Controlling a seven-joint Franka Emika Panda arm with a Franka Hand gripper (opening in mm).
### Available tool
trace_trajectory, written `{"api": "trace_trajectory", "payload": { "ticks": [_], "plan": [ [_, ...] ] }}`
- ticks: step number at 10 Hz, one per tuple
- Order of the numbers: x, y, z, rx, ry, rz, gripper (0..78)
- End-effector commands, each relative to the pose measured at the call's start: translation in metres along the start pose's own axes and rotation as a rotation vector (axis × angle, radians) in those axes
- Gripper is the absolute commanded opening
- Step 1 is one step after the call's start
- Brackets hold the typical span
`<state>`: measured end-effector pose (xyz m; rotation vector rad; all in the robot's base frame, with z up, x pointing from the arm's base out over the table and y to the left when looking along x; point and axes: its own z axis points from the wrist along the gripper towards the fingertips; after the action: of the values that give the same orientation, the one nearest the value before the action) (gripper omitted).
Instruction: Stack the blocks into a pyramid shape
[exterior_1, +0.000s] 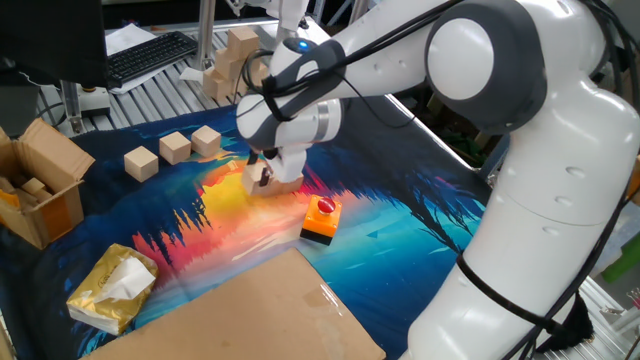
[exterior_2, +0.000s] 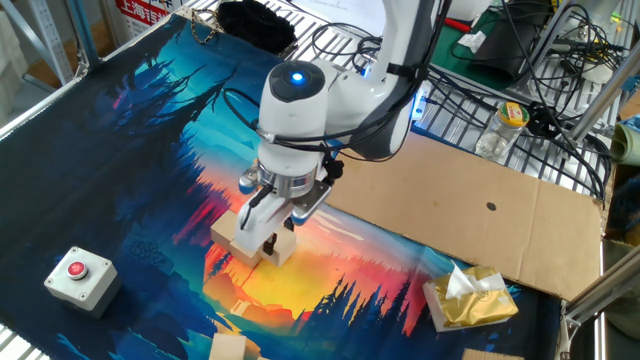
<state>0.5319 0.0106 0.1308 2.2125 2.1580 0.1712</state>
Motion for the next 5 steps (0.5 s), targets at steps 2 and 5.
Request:
{"api": "trace_trajectory", "payload": {
  "ticks": [2, 5],
  "plan": [
    [0.0003, -0.0033, 0.0101, -0.021, -0.039, 0.15, 1.1],
    [0.0042, -0.0033, 0.0112, 0.042, -0.035, 0.117, 1.1]
  ]
}}
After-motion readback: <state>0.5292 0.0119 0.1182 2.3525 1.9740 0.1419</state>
